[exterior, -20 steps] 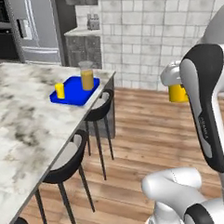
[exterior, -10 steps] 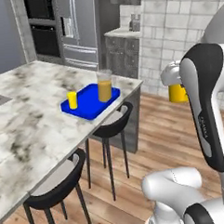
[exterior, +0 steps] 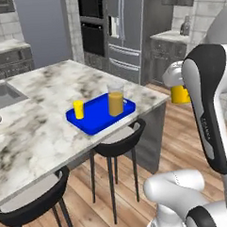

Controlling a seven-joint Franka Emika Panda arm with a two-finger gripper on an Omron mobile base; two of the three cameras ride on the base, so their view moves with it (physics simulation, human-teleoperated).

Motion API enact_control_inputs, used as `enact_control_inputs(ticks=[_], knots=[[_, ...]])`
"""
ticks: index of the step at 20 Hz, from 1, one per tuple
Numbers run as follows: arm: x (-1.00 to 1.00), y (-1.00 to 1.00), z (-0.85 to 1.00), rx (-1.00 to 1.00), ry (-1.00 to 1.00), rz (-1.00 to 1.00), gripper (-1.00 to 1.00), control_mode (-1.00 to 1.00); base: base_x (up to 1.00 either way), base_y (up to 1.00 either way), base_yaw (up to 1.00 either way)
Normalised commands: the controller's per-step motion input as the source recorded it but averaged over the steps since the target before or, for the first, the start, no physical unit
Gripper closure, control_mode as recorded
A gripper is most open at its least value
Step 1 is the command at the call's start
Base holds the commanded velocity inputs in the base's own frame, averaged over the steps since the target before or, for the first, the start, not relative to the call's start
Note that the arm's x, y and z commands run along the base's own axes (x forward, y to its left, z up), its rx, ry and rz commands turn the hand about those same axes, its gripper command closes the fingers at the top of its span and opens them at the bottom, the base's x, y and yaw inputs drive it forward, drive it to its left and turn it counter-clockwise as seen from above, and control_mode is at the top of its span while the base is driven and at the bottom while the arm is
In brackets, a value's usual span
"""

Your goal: There is a tray on the dining counter. Grab the cup, mug, and pitcher and place them on the tray. The pitcher may be placed next to the tray if it cannot fit the tray.

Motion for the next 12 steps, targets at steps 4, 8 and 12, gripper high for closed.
enact_control_inputs(ticks=[4, 8, 12], knots=[[0.0, 0.0, 0.0, 0.0, 0.0, 0.0, 1.0, 1.0, 0.41, -0.43, 0.49], [0.0, 0.0, 0.0, 0.0, 0.0, 0.0, 1.0, 1.0, 0.23, -0.06, 0.46], [0.0, 0.0, 0.0, 0.0, 0.0, 0.0, 1.0, 1.0, 0.25, 0.0, 0.38]])
